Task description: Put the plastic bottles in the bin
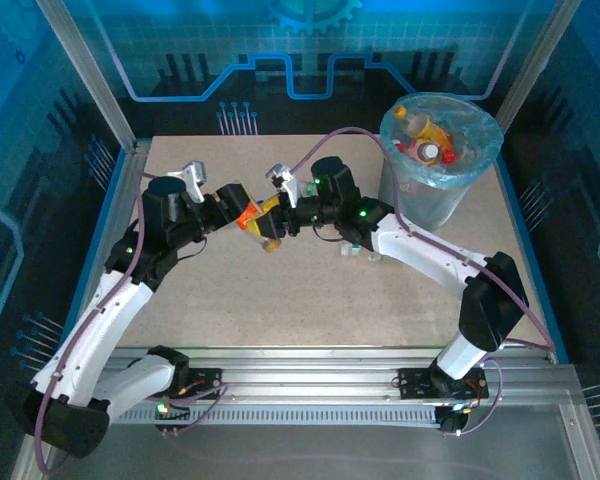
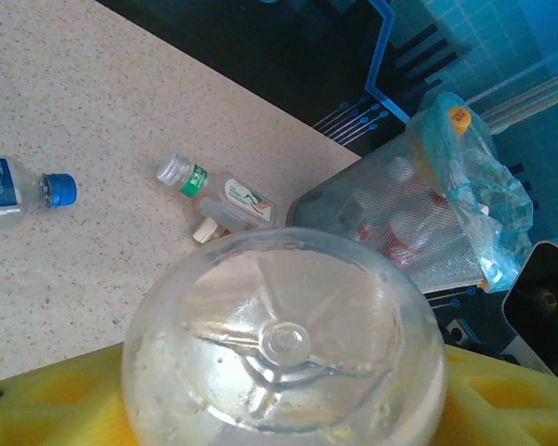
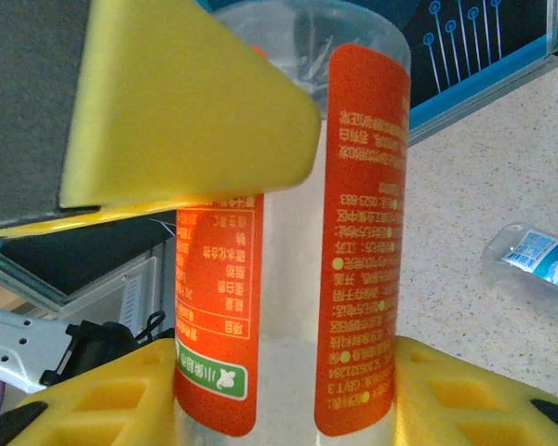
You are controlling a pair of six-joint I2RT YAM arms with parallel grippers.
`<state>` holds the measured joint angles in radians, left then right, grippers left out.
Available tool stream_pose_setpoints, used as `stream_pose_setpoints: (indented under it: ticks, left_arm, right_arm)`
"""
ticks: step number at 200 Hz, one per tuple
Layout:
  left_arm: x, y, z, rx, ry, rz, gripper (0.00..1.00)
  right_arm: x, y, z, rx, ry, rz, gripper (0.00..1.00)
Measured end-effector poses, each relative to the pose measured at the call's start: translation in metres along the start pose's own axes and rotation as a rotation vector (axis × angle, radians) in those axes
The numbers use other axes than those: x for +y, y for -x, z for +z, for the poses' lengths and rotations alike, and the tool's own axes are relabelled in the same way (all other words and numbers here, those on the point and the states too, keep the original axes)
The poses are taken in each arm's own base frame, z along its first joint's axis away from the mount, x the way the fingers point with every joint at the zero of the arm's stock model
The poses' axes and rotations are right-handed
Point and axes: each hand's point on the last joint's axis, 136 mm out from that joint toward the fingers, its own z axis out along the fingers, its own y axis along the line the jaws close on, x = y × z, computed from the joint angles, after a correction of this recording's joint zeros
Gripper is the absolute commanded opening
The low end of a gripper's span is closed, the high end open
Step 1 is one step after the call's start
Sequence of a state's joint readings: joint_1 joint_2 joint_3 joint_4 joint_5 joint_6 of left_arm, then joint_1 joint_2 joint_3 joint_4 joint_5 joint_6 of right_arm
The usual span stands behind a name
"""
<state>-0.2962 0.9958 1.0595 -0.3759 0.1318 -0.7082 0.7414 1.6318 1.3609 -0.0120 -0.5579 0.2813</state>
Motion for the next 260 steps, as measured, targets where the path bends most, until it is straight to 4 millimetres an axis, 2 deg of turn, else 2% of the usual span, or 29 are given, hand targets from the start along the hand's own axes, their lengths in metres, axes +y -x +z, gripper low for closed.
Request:
stream_pose_setpoints:
  ticks: [29,63,78,100,139,171,218,241,260]
  left_arm:
    - [0.000,0.000,0.000,0.000,-0.001,-0.001,0.52]
    - [0.000,0.000,0.000,0.001,-0.001,-0.001,0.50]
    - [0.000,0.000,0.000,0.001,0.000,0.000,0.49]
    - [0.000,0.000,0.000,0.001,-0.001,0.000,0.48]
    - [0.004,0.004,0.000,-0.023,0.022,0.010,0.47]
    - [0.007,0.004,0.003,-0.020,0.034,0.026,0.47]
    - [0.011,0.003,0.014,-0.005,0.047,0.031,0.45]
    - [0.008,0.003,0.019,-0.001,0.042,0.045,0.45]
    - [-0.003,0.002,0.025,0.000,0.018,0.074,0.45]
  right_arm:
    - [0.000,0.000,0.000,0.002,-0.003,-0.004,0.39]
    - [-0.001,-0.001,0.000,0.003,-0.006,-0.007,0.42]
    - [-0.001,-0.001,0.000,0.005,-0.009,-0.005,0.50]
    - [-0.001,-0.002,-0.001,0.012,-0.013,-0.006,0.69]
    - [0.000,0.000,-0.007,0.028,-0.052,-0.027,0.78]
    - [0.005,0.015,-0.026,-0.011,-0.117,-0.058,0.79]
    - [0.016,0.046,-0.066,-0.106,-0.244,-0.139,0.80]
    - [0.012,0.057,-0.090,-0.144,-0.356,-0.167,0.80]
    - [0.006,0.060,-0.113,-0.166,-0.472,-0.173,0.79]
